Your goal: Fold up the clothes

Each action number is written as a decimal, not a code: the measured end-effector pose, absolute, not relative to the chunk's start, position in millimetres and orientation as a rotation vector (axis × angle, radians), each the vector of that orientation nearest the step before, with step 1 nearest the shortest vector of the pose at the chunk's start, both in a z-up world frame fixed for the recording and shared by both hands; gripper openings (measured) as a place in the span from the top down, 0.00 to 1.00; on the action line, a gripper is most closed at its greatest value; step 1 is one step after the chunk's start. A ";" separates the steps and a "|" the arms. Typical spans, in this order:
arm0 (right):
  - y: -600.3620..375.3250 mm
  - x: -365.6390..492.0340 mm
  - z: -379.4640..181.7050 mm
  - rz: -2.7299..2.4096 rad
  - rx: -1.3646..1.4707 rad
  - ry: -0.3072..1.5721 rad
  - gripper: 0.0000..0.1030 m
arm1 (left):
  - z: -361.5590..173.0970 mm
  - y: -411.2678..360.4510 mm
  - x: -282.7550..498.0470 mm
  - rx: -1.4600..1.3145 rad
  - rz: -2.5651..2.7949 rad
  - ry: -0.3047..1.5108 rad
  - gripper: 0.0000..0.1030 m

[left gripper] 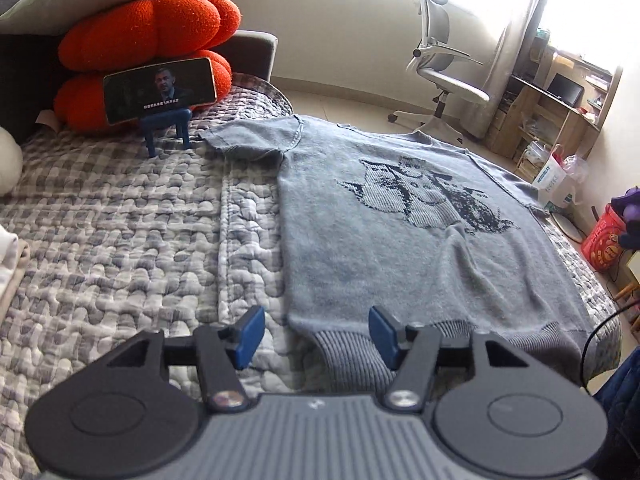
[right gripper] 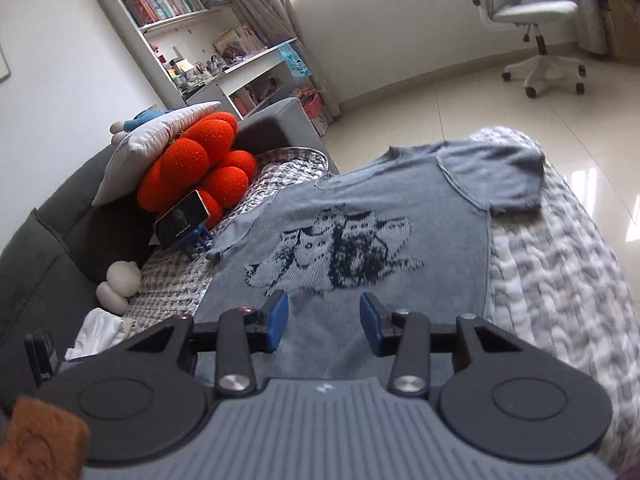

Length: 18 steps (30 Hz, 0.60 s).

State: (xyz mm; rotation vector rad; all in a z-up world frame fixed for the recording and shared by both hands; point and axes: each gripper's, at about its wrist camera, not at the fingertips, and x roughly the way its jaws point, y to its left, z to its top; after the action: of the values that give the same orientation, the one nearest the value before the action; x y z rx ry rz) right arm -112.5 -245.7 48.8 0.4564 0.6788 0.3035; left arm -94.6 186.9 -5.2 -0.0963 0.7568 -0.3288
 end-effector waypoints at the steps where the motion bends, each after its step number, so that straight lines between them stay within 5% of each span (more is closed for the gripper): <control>1: -247.0 -122.1 44.3 0.300 0.442 0.695 0.56 | -6.2 188.4 -97.9 -0.104 -0.338 0.757 0.43; 11: -246.4 -169.7 -28.2 0.284 0.332 0.871 0.53 | -22.0 168.4 -92.3 -0.118 -0.426 0.769 0.44; 13: -240.1 -167.5 -40.6 0.264 0.300 0.898 0.53 | -28.1 165.8 -86.1 -0.133 -0.410 0.818 0.51; 17: -231.1 -166.1 -59.6 0.265 0.289 0.922 0.56 | -35.1 163.4 -81.2 -0.176 -0.406 0.876 0.81; 18: -229.3 -166.0 -61.6 0.269 0.278 0.916 0.77 | -35.0 163.0 -81.6 -0.178 -0.401 0.878 0.91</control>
State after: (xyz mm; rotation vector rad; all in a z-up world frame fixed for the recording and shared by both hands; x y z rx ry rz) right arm -166.0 -229.3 -61.6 0.2780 0.9157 0.2687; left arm -81.6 163.0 -35.0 -0.1783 0.8783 -0.4008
